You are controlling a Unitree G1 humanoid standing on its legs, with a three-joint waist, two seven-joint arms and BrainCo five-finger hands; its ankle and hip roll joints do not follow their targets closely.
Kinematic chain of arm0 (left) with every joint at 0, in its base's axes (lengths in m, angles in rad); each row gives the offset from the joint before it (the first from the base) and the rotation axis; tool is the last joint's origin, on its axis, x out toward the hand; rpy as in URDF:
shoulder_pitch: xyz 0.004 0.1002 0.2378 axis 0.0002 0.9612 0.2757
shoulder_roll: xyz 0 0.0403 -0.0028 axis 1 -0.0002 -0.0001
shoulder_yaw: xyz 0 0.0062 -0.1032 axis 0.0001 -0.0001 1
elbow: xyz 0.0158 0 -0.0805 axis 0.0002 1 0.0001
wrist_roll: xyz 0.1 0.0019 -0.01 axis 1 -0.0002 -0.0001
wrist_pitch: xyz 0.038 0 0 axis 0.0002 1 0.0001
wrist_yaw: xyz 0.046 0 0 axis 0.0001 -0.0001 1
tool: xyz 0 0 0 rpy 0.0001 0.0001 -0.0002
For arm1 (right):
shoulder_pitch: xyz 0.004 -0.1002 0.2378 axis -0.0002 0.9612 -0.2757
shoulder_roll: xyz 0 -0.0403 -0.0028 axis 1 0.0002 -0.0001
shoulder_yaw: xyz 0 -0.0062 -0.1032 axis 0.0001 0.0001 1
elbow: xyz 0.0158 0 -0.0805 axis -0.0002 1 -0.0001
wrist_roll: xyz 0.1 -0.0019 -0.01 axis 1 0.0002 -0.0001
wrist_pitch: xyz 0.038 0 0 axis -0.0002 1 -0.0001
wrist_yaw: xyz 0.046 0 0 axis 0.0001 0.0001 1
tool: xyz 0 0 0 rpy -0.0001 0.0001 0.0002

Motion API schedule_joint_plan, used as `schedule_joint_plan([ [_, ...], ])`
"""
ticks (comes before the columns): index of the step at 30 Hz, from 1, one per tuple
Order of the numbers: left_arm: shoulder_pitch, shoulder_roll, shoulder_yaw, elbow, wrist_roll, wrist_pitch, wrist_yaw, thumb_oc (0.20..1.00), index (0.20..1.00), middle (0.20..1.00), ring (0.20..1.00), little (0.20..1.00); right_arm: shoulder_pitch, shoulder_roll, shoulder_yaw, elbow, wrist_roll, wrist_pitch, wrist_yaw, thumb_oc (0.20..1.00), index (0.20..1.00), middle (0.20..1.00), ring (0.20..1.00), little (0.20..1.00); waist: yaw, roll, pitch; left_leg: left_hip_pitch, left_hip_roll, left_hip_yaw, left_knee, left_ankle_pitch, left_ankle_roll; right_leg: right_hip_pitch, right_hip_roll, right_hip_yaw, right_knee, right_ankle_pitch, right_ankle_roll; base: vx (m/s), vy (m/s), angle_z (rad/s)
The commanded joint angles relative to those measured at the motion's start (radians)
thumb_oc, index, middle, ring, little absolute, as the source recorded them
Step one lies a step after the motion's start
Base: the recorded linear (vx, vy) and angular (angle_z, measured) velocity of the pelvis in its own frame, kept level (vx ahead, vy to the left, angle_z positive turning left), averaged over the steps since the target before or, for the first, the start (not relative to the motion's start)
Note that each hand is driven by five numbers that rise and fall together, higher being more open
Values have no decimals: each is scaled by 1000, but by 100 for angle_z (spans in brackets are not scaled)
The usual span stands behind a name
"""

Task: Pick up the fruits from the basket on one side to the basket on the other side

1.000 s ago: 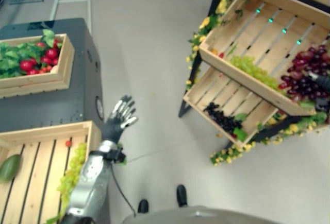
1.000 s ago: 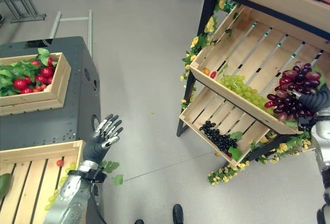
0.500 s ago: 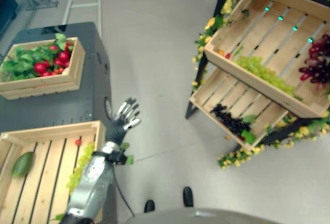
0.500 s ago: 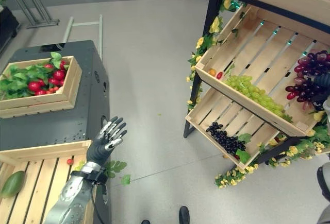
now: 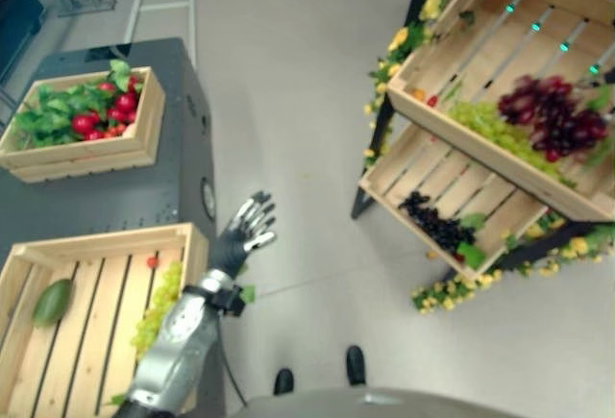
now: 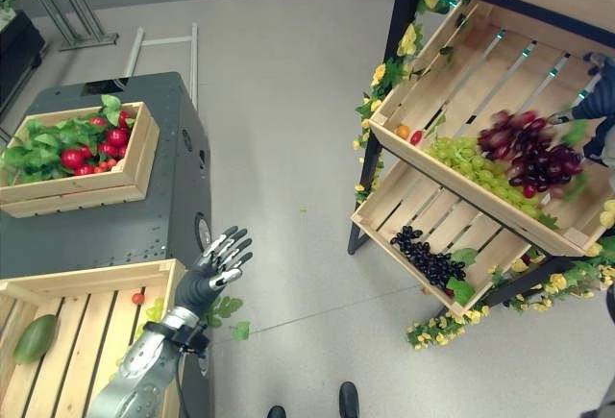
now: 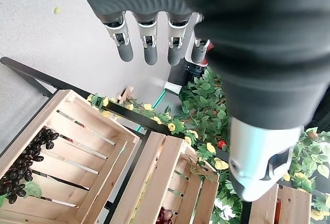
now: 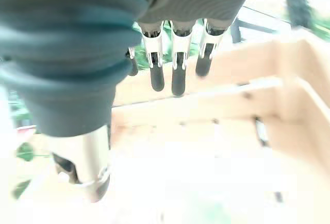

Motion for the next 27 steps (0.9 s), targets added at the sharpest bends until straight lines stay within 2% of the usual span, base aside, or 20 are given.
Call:
schedule_joint_plan([
  [1, -50, 22, 24, -58, -14, -40, -7, 1000, 1000, 1000, 1000, 1000, -61, -77, -40, -29, -25, -30, -35, 1000, 1000, 1000, 1000, 1000, -3, -32, 11, -16, -27, -34, 1, -49, -20, 124, 9, -35, 11, -189, 65, 0, 0, 0],
  [10, -56, 12, 42, -42, 4, -56, 1, 1000, 1000, 1000, 1000, 1000, 178, -79, -271, -240, 107, -87, -21, 1000, 1000, 1000, 1000, 1000, -8, -35, 12, -17, -27, -40, 1, -48, -20, 124, 7, -35, 10, -189, 67, 0, 0, 0],
  [13, -53, 4, 44, -35, 3, -63, 0, 1000, 1000, 1000, 1000, 1000, 358, -33, -448, -340, 272, -138, 4, 1000, 1000, 1000, 1000, 1000, -12, -36, 12, -17, -26, -44, 1, -49, -19, 123, 5, -36, 11, -188, 67, 0, 0, 0],
  [15, -54, -4, 49, -32, 6, -64, 6, 1000, 1000, 1000, 1000, 1000, 470, 16, -556, -426, 355, -169, 21, 1000, 1000, 1000, 1000, 1000, -14, -37, 13, -18, -26, -45, 2, -49, -18, 121, 5, -36, 11, -187, 67, 0, 0, 0],
  [20, -53, -36, 77, -32, 13, -65, 15, 1000, 1000, 1000, 1000, 1000, 741, 235, -803, -707, 488, -218, 53, 1000, 1000, 1000, 1000, 1000, -16, -33, 14, -19, -27, -47, 3, -52, -11, 119, 4, -35, 12, -188, 67, 0, 2, -1],
  [27, -49, -70, 125, -22, 41, -70, 36, 1000, 1000, 1000, 1000, 1000, 945, 488, -920, -1013, 477, -232, 98, 1000, 1000, 1000, 1000, 1000, -11, -40, 11, -18, -34, -56, 5, -55, 2, 121, -1, -38, 15, -188, 68, 0, 0, 0],
])
